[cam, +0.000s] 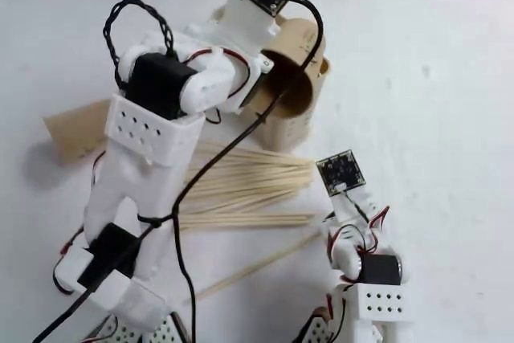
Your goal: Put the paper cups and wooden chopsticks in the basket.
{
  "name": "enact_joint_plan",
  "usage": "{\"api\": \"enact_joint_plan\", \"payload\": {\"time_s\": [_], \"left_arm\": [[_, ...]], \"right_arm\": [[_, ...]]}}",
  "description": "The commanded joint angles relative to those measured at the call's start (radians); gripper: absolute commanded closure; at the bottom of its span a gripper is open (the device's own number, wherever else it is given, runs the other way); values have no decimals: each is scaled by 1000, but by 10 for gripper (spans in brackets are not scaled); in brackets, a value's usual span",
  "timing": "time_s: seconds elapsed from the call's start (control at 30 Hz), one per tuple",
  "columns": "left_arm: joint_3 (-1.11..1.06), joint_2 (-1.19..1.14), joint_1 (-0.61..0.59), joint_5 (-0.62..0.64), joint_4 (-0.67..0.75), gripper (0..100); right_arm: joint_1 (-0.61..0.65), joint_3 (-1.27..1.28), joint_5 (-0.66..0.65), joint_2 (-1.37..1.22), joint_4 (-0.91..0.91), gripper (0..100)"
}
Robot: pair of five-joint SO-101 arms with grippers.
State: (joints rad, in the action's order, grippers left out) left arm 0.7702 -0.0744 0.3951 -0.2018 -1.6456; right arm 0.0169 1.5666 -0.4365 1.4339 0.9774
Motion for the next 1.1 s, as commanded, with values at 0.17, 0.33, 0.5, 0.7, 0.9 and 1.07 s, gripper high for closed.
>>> {"api": "enact_joint_plan", "payload": {"time_s": [0.17, 0.33, 0.5, 0.7, 0.9, 1.07], "left_arm": [[25, -8, 12, 9, 3, 972], [29, -54, 10, 9, 2, 972], [54, -70, 10, 9, 18, 972], [54, -56, -15, 5, 8, 972], [54, -21, -27, 3, -41, 972], [54, 4, -27, 5, -55, 972]], "right_arm": [[1, -6, -9, 13, -21, 981], [1, -6, -9, 13, -21, 981], [1, -6, -9, 13, -21, 981], [2, -6, -9, 13, -21, 981], [2, -6, -11, 13, -21, 981], [2, -6, -11, 13, -21, 981]]}}
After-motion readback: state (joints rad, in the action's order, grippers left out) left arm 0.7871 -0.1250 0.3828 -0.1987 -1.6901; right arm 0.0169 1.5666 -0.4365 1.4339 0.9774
